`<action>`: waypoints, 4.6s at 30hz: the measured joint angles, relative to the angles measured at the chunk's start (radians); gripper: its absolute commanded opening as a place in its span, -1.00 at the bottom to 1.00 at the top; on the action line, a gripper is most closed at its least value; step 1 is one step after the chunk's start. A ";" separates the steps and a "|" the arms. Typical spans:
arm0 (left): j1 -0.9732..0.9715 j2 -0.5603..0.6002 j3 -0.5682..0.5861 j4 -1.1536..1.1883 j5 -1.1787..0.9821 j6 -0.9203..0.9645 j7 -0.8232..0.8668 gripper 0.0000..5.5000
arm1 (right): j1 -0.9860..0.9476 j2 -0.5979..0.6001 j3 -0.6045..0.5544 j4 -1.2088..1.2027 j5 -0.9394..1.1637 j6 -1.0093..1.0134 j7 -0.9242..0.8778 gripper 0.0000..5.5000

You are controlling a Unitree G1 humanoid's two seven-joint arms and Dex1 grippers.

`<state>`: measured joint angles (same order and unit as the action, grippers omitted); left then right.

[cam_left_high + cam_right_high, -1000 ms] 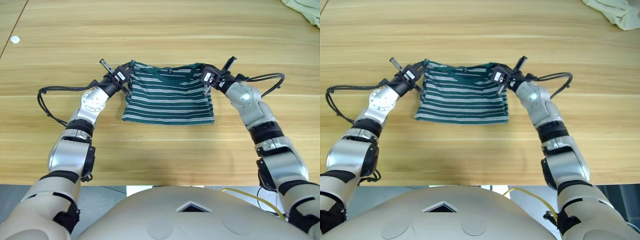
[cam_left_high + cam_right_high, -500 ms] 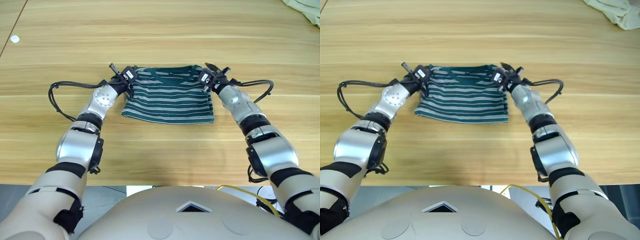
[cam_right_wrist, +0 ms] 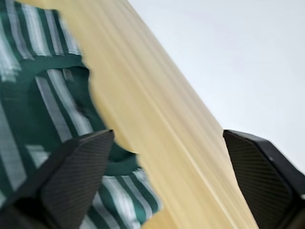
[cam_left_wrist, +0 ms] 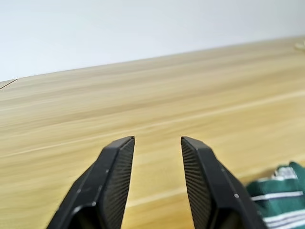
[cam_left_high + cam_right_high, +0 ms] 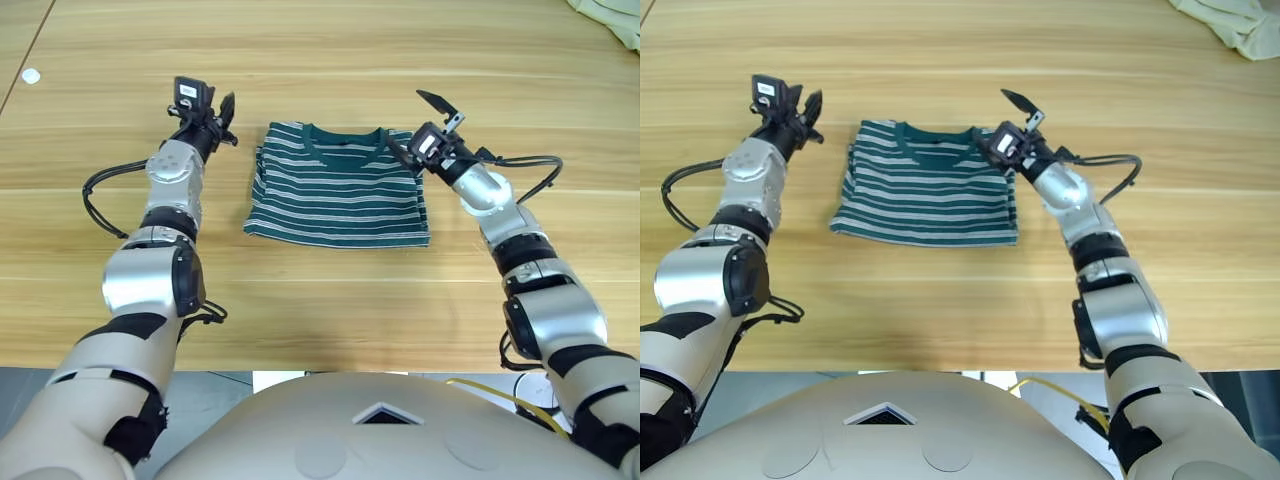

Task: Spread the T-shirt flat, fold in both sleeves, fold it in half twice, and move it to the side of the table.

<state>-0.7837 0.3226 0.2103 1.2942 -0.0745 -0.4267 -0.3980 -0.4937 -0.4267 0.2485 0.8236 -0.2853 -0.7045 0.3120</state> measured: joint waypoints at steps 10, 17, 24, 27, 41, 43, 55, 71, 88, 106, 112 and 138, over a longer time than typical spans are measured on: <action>0.064 0.014 0.075 -0.058 -0.082 -0.154 -0.110 -0.34 | 0.346 -0.286 0.051 -0.397 0.107 -0.013 0.349 0.68; 0.083 0.003 0.068 -0.063 -0.078 -0.178 -0.114 -0.34 | 0.559 -0.283 0.239 -0.763 0.275 -0.024 0.497 0.68; 0.089 0.003 0.052 -0.068 -0.069 -0.195 -0.116 -0.34 | 0.644 -0.446 0.179 -1.148 0.776 -0.062 0.612 0.68; 0.108 0.003 0.046 -0.091 -0.071 -0.232 -0.154 -0.34 | 0.589 -0.377 0.144 -1.064 0.759 0.006 0.597 0.68; 0.248 -0.020 0.027 -0.273 -0.166 -0.378 -0.419 -0.34 | 0.347 -0.245 -0.037 -0.651 0.060 0.238 0.145 0.68; 0.256 -0.020 0.021 -0.276 -0.166 -0.379 -0.421 -0.34 | 0.374 -0.281 -0.045 -0.631 0.042 0.220 0.152 0.68; 0.261 -0.019 -0.008 -0.272 -0.147 -0.397 -0.399 -0.34 | 0.543 -0.331 -0.096 -0.725 0.148 0.125 0.241 0.68; 0.252 -0.021 -0.028 -0.258 -0.145 -0.406 -0.379 -0.34 | 0.662 -0.328 0.034 -0.831 0.055 0.083 0.349 0.68; 0.250 -0.022 -0.037 -0.244 -0.145 -0.421 -0.377 -0.34 | 0.694 -0.412 -0.125 -1.019 0.608 -0.007 0.487 0.68; 0.247 -0.021 -0.046 -0.242 -0.144 -0.425 -0.371 -0.34 | 0.380 -0.245 0.003 -0.527 -0.027 0.113 0.235 0.68; 0.238 -0.022 -0.048 -0.240 -0.125 -0.425 -0.357 -0.34 | 0.423 -0.313 0.036 -0.529 0.002 0.062 0.279 0.68; 0.234 -0.020 -0.046 -0.235 -0.115 -0.434 -0.354 -0.34 | 0.503 -0.355 -0.027 -0.860 0.228 0.104 0.362 0.68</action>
<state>-0.5498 0.3027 0.1643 1.0594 -0.1898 -0.8602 -0.7521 0.0095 -0.7814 0.2213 -0.0360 -0.0577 -0.6003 0.6735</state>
